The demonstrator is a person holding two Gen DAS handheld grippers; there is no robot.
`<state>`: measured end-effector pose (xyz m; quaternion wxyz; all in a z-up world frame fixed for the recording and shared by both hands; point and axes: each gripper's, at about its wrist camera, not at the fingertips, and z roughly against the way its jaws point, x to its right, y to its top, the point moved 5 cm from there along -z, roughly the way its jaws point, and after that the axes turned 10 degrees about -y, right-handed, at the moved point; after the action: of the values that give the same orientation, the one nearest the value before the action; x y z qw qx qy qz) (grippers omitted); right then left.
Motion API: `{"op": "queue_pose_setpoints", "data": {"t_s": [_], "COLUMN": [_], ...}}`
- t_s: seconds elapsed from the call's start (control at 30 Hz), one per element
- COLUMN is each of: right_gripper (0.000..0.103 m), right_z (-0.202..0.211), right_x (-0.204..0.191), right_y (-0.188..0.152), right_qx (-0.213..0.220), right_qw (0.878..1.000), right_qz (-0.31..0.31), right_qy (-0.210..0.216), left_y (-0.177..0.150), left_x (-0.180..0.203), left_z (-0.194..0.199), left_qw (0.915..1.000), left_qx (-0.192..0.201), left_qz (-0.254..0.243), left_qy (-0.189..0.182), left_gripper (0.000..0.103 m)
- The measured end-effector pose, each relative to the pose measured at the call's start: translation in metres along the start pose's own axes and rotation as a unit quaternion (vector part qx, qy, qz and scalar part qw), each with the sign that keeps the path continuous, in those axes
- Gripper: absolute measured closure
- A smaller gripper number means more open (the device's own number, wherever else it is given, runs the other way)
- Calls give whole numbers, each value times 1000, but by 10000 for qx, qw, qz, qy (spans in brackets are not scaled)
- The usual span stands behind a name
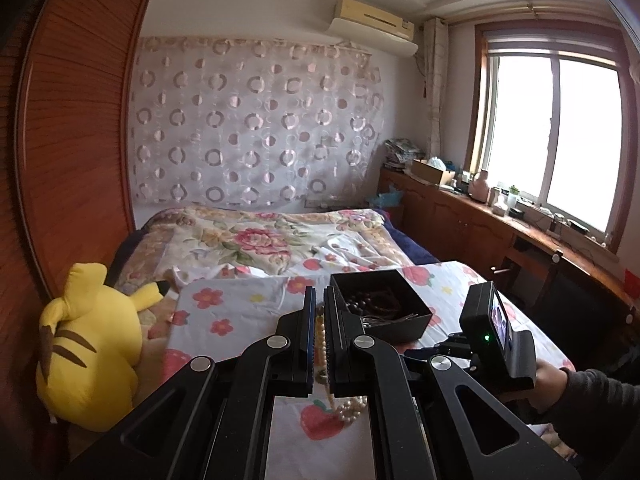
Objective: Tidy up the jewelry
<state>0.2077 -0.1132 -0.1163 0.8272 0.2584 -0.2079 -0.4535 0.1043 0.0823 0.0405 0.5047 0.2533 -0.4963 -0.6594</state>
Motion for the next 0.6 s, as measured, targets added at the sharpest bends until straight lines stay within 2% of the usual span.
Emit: {"op": "queue_pose_setpoints", "data": {"t_s": [0.2, 0.23, 0.3, 0.4, 0.5, 0.6], "right_gripper": [64, 66, 80, 94, 95, 95], "right_z": [-8, -8, -9, -8, -5, 5], "right_x": [3, 3, 3, 2, -1, -4], "right_y": [3, 2, 2, 2, 3, 7], "right_qx": [-97, -111, -167, -187, -140, 103], "right_qw": [9994, 9991, 9976, 9967, 9975, 9987], "right_qz": [-185, -212, -303, -304, -217, -115], "right_qy": [269, 350, 600, 724, 663, 494], "left_y": [-5, -6, -9, -13, -21, -30], "left_x": [-2, -2, -2, -3, -5, -8], "left_z": [-4, -5, -7, -11, -17, -25], "left_qw": [10000, 9999, 9999, 9998, 9995, 9990], "left_qx": [-86, -100, -134, -205, -300, -430], "left_qz": [0, 3, 5, 9, 23, 74], "left_qy": [42, 37, 27, 21, 32, 24], "left_gripper": [100, 100, 100, 100, 100, 100]}}
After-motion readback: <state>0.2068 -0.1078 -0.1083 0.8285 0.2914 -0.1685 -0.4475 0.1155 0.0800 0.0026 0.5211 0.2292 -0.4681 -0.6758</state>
